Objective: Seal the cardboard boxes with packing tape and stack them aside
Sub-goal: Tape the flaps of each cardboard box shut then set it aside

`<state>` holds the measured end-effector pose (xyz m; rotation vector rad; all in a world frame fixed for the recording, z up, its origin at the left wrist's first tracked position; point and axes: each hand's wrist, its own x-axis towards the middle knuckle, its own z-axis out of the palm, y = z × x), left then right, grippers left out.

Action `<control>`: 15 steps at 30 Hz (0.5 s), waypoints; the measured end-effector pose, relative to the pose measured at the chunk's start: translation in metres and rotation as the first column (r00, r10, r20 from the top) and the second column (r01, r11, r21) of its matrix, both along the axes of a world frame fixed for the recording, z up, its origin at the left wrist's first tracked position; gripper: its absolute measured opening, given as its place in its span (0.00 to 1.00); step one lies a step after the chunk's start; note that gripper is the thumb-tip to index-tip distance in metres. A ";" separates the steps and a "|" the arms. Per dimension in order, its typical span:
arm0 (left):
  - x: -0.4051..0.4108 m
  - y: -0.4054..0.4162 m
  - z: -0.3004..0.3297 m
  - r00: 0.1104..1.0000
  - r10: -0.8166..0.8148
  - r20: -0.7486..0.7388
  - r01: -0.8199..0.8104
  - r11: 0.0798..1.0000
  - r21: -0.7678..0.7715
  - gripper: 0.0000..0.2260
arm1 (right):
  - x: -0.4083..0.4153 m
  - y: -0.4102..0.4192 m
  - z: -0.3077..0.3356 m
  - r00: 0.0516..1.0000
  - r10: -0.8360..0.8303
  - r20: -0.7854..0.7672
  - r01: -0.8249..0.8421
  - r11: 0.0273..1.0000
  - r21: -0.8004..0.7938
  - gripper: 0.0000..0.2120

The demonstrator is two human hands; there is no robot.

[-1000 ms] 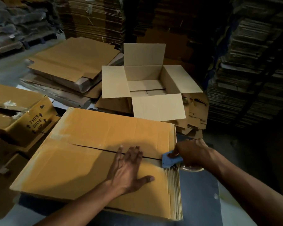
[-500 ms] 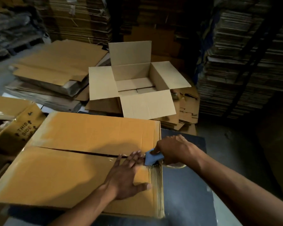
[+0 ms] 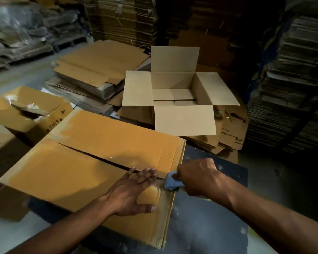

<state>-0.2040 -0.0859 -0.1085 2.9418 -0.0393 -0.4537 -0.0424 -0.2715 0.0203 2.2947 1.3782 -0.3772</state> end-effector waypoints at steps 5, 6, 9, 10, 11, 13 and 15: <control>0.000 -0.001 0.002 1.000 0.011 0.026 -0.010 0.999 -0.037 0.46 | 0.013 -0.020 -0.001 0.999 0.010 -0.040 -0.010 1.000 0.010 0.25; 0.000 -0.001 0.004 0.999 0.021 0.050 -0.019 0.999 -0.046 0.47 | 0.014 -0.022 -0.002 0.999 0.011 -0.043 -0.010 1.000 0.021 0.25; 0.004 -0.020 0.014 0.989 0.118 0.092 -0.117 0.993 -0.019 0.53 | 0.015 -0.025 -0.002 0.998 0.032 -0.047 -0.029 0.997 0.066 0.25; 0.007 -0.035 0.019 0.980 0.175 0.091 -0.175 0.985 -0.013 0.56 | 0.016 -0.026 -0.002 0.998 0.023 -0.057 -0.018 0.997 0.079 0.25; 0.011 -0.052 0.020 0.966 0.241 0.095 -0.240 0.971 -0.019 0.58 | 0.016 -0.028 -0.003 0.998 0.012 -0.063 -0.006 0.996 0.091 0.25; 0.021 -0.086 0.018 0.928 0.361 0.092 -0.356 0.932 -0.064 0.57 | 0.014 -0.029 -0.005 0.998 0.002 -0.058 0.004 0.995 0.103 0.25; 0.027 -0.106 0.010 0.897 0.434 0.079 -0.428 0.900 -0.084 0.50 | 0.013 -0.030 -0.004 0.998 0.005 -0.058 0.001 0.995 0.100 0.25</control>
